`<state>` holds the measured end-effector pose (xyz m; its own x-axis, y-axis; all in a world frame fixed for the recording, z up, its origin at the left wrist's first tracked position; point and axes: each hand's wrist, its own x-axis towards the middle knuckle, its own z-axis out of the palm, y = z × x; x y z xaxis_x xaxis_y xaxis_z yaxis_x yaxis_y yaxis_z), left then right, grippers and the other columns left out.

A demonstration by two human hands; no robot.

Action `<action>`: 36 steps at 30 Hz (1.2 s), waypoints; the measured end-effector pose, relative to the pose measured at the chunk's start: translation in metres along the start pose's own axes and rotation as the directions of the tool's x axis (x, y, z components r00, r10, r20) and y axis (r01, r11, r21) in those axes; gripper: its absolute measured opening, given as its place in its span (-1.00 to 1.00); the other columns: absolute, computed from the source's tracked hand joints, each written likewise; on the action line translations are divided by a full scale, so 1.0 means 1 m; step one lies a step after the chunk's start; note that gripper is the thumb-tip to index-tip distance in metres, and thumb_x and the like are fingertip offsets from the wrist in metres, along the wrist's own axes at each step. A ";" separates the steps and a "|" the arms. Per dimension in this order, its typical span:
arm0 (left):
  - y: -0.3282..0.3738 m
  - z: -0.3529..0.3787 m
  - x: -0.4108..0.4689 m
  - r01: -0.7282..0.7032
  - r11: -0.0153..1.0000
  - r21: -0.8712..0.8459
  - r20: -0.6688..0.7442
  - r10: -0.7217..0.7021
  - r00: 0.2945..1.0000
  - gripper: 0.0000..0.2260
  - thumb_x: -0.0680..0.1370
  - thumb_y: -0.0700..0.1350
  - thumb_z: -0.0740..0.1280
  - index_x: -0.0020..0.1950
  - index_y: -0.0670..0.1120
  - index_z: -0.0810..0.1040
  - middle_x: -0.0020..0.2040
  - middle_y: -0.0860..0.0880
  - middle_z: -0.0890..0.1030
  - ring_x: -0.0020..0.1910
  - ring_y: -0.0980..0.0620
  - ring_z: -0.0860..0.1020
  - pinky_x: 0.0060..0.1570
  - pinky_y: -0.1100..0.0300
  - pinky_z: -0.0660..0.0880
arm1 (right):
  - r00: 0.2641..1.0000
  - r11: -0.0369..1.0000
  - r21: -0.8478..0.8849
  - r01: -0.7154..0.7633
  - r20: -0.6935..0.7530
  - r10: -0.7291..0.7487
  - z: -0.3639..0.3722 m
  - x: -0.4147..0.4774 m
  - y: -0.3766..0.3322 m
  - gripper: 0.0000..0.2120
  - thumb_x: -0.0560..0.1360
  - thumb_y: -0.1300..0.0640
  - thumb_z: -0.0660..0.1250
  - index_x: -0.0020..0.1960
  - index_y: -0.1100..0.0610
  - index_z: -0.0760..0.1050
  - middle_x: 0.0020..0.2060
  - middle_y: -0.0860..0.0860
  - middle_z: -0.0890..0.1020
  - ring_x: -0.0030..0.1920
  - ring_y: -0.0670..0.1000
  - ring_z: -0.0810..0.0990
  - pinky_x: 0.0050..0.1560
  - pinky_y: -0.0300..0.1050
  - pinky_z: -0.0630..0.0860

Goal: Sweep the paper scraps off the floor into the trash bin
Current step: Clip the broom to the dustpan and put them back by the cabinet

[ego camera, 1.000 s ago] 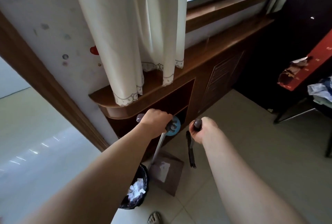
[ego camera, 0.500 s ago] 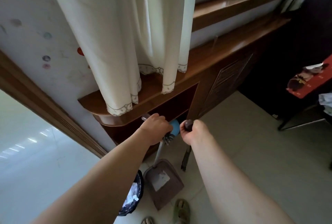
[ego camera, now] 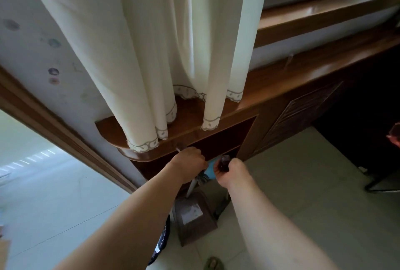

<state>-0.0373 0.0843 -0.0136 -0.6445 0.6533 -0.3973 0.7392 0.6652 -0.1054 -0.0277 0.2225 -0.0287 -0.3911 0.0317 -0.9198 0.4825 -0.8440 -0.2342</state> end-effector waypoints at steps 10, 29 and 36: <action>-0.021 0.010 0.014 0.054 0.997 0.064 -0.045 -0.051 0.998 -0.74 0.54 -0.20 0.19 0.13 -0.03 0.61 0.02 0.02 0.60 0.20 -0.11 0.36 0.32 0.04 0.17 | 0.989 0.955 -0.291 -0.063 0.110 0.099 0.032 0.042 -0.002 -0.70 0.65 0.15 -0.03 -0.18 0.19 0.33 -0.50 0.05 0.34 -0.73 -0.07 0.19 -0.71 -0.38 0.06; -0.044 0.023 -0.010 0.240 0.963 -0.124 -0.082 -0.251 0.965 -0.72 0.58 -0.22 0.13 0.23 -0.13 0.52 0.30 -0.10 0.43 0.32 -0.13 0.32 0.20 0.06 0.33 | 0.988 0.766 -0.641 0.048 0.143 0.057 0.070 0.077 0.013 -0.77 0.64 0.18 -0.03 -0.01 0.13 0.39 -0.14 0.13 0.59 -0.55 -0.07 0.25 -0.66 -0.39 0.14; -0.045 0.029 -0.012 0.265 0.955 -0.136 -0.081 -0.277 0.957 -0.75 0.57 -0.21 0.17 0.18 -0.10 0.55 0.25 -0.08 0.45 0.28 -0.10 0.35 0.10 0.08 0.38 | 0.987 0.760 -0.646 0.076 0.158 0.035 0.068 0.077 0.015 -0.78 0.63 0.22 -0.04 -0.06 0.14 0.37 -0.08 0.17 0.57 -0.47 -0.05 0.25 -0.62 -0.37 0.17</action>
<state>-0.0575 0.0363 -0.0303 -0.8379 0.4704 -0.2770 0.5084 0.8572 -0.0821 -0.1040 0.1758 -0.0817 -0.4927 -0.0829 -0.8662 0.8429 -0.2930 -0.4514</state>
